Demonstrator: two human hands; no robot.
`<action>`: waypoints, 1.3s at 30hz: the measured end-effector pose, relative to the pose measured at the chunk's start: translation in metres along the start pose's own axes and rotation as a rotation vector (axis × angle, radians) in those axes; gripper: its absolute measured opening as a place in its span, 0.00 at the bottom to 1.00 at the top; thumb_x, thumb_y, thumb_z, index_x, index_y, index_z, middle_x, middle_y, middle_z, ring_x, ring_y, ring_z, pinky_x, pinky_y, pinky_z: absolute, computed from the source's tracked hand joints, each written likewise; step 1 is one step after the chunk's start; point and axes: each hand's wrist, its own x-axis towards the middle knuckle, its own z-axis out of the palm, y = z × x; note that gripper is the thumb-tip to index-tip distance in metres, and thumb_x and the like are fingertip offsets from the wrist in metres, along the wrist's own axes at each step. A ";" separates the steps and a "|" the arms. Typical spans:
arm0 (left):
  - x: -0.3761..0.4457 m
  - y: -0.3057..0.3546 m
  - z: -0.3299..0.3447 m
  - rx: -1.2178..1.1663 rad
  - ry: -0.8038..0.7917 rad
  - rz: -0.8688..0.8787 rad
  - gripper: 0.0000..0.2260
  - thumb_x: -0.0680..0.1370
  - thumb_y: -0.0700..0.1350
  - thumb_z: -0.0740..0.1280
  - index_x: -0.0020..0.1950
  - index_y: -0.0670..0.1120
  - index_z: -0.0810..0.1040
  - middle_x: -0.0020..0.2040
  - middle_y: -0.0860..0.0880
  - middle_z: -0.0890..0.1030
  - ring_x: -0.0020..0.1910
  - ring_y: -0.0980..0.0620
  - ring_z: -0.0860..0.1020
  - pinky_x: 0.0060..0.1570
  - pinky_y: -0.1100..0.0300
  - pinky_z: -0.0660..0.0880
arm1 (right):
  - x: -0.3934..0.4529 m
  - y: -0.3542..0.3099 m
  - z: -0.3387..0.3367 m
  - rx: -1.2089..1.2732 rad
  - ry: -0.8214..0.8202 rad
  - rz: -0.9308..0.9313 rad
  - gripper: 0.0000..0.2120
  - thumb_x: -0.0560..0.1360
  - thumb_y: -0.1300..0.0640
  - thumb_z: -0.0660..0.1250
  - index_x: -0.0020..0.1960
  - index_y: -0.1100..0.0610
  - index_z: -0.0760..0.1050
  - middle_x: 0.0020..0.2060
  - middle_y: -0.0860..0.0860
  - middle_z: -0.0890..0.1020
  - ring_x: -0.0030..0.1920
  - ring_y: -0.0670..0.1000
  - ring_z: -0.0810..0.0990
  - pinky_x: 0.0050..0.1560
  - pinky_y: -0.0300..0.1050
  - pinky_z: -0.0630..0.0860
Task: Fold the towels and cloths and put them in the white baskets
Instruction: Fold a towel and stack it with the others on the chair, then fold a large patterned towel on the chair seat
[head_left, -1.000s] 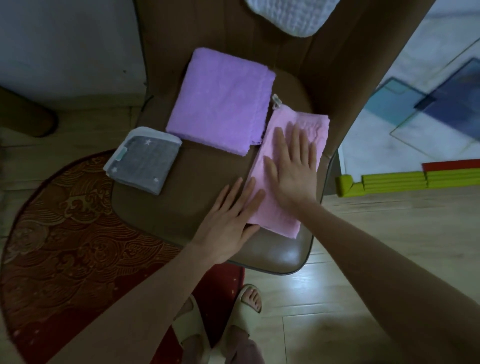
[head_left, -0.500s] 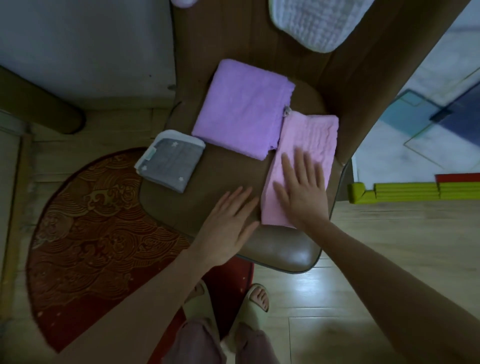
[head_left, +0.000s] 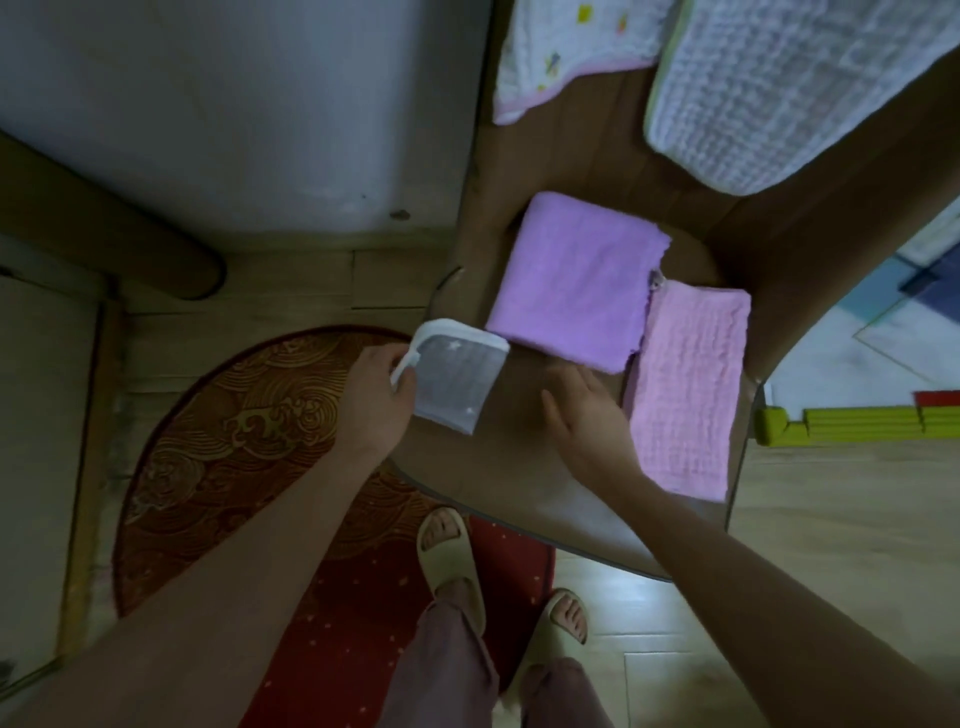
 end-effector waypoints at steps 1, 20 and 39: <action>0.005 -0.005 -0.004 0.015 -0.036 0.012 0.14 0.81 0.41 0.62 0.65 0.41 0.75 0.61 0.41 0.75 0.59 0.45 0.74 0.53 0.65 0.64 | 0.005 -0.012 0.009 0.045 -0.042 0.024 0.16 0.79 0.55 0.61 0.64 0.60 0.72 0.57 0.59 0.78 0.53 0.61 0.78 0.50 0.51 0.74; 0.030 0.019 -0.028 0.159 -0.565 0.243 0.13 0.81 0.45 0.61 0.64 0.43 0.76 0.59 0.45 0.75 0.57 0.47 0.75 0.57 0.51 0.73 | 0.035 -0.040 -0.008 0.296 0.059 0.723 0.11 0.76 0.56 0.67 0.56 0.61 0.75 0.48 0.56 0.81 0.50 0.58 0.79 0.49 0.50 0.75; 0.121 0.374 -0.145 -0.366 -0.007 0.198 0.15 0.78 0.40 0.67 0.65 0.40 0.75 0.61 0.43 0.78 0.60 0.45 0.77 0.60 0.56 0.72 | 0.169 -0.102 -0.412 -0.428 0.420 -0.327 0.19 0.73 0.65 0.67 0.63 0.61 0.73 0.59 0.58 0.77 0.58 0.61 0.75 0.60 0.54 0.69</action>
